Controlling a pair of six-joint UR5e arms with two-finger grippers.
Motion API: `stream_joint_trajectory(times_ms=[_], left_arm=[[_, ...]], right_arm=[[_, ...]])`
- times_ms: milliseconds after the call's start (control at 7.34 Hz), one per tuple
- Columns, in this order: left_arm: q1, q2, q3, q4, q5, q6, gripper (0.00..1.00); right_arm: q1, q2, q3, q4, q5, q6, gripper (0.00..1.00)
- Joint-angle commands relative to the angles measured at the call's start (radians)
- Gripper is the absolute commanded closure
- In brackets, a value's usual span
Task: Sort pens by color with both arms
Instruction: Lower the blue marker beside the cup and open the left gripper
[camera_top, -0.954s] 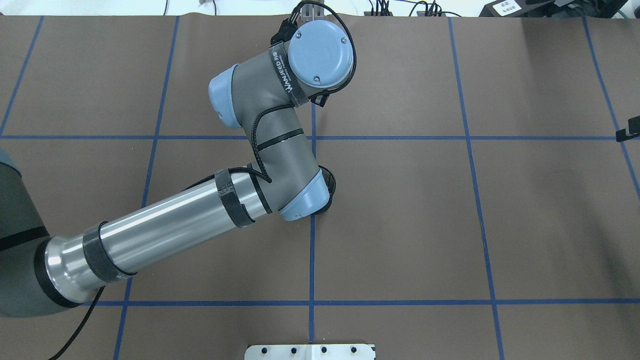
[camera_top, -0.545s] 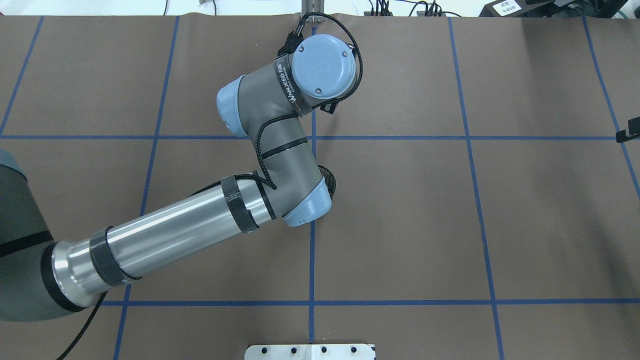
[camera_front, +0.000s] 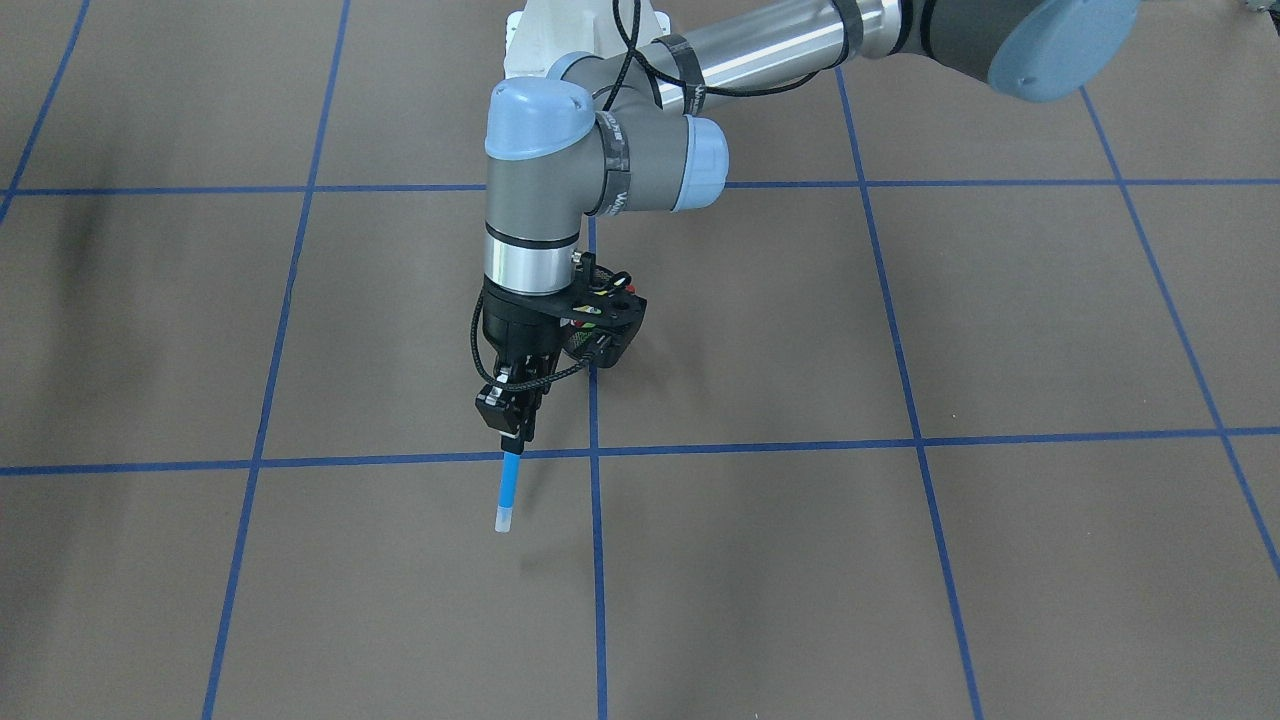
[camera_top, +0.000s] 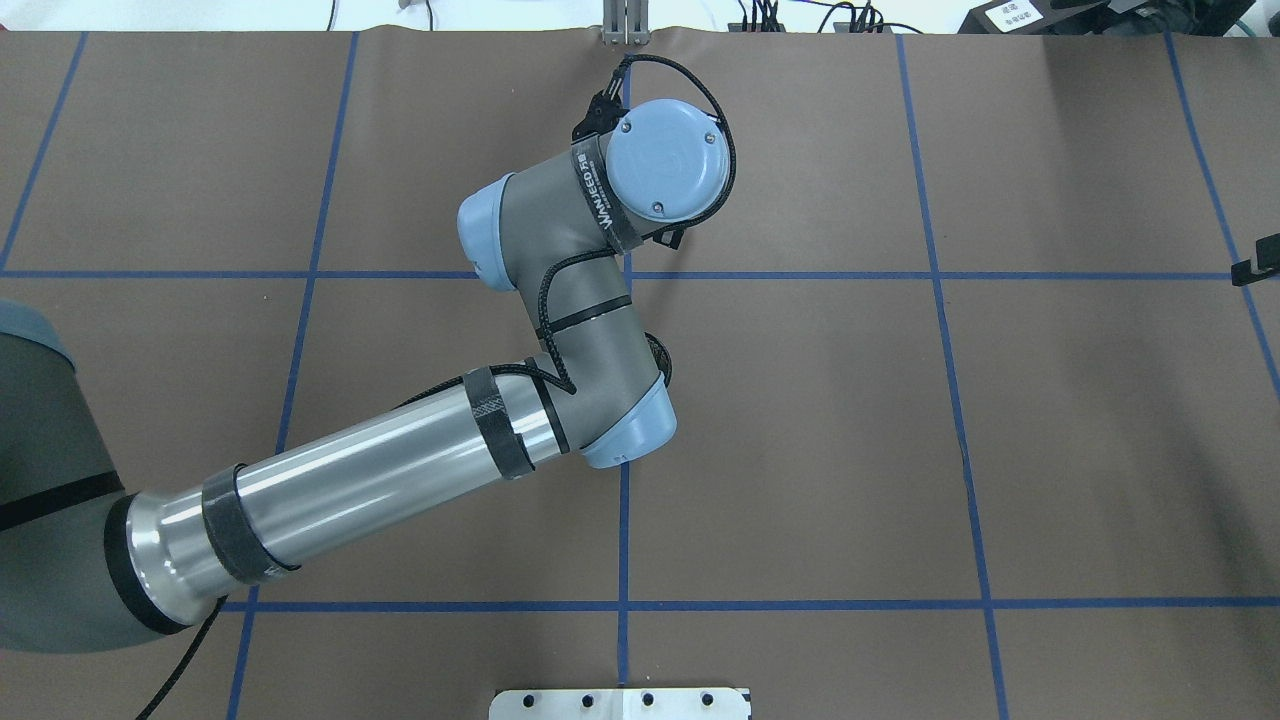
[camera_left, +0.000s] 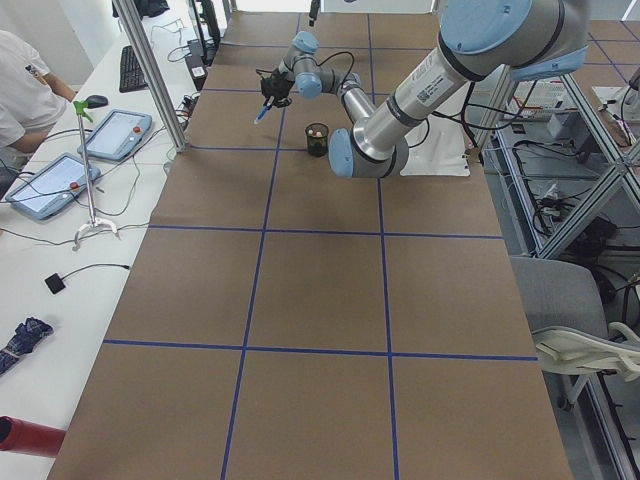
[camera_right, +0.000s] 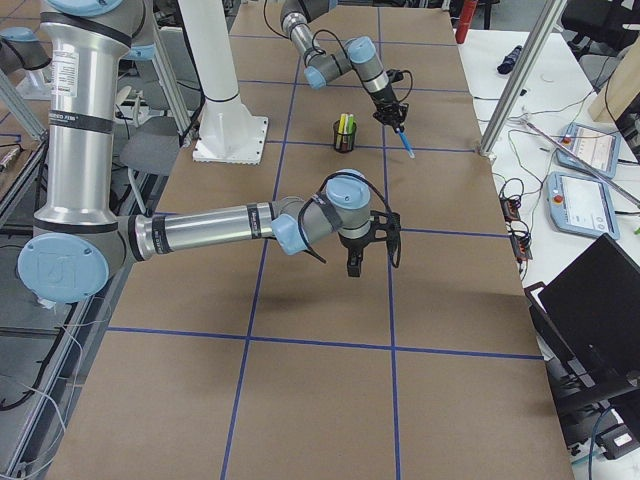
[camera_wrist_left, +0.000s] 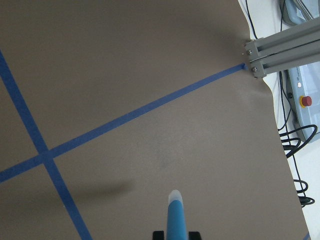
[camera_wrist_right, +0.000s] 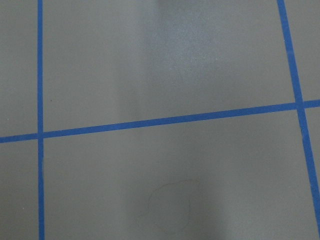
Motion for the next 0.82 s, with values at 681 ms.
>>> stream_joint_trajectory(times_ms=[681], left_arm=[[0.049, -0.007, 0.061, -0.054, 0.063, 0.011, 0.93]], right_arm=[[0.0, 0.0, 0.0, 0.0, 0.001, -0.002, 0.01]])
